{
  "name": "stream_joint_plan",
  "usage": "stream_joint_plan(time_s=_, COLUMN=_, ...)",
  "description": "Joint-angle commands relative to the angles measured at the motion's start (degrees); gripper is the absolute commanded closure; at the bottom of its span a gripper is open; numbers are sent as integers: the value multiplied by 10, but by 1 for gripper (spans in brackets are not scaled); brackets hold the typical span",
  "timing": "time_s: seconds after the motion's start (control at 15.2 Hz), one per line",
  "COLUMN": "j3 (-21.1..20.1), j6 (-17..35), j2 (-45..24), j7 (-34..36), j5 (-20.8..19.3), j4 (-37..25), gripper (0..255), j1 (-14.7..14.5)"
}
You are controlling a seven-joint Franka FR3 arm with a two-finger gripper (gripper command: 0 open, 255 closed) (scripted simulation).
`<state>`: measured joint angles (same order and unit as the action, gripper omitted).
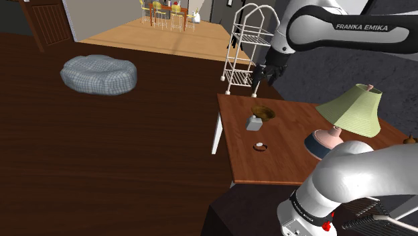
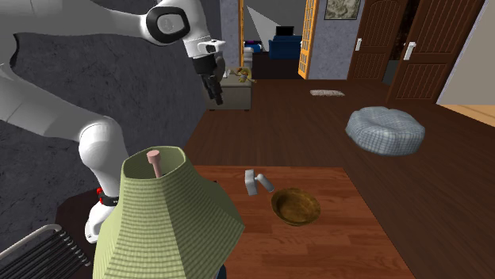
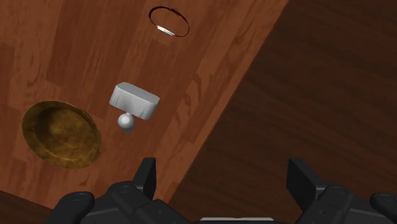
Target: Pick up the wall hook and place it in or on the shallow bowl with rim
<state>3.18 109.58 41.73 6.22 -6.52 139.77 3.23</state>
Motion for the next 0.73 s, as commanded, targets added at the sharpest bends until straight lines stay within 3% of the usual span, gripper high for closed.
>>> stream_joint_plan(time_s=0.0, j3=4, j6=39, j2=-25, j7=5, j5=-10, j4=15, gripper=0, j1=8)
stream_joint_plan(time_s=0.66, j3=37, j6=224, j2=-163, j7=25, j5=-68, j4=69, gripper=0, j1=58)
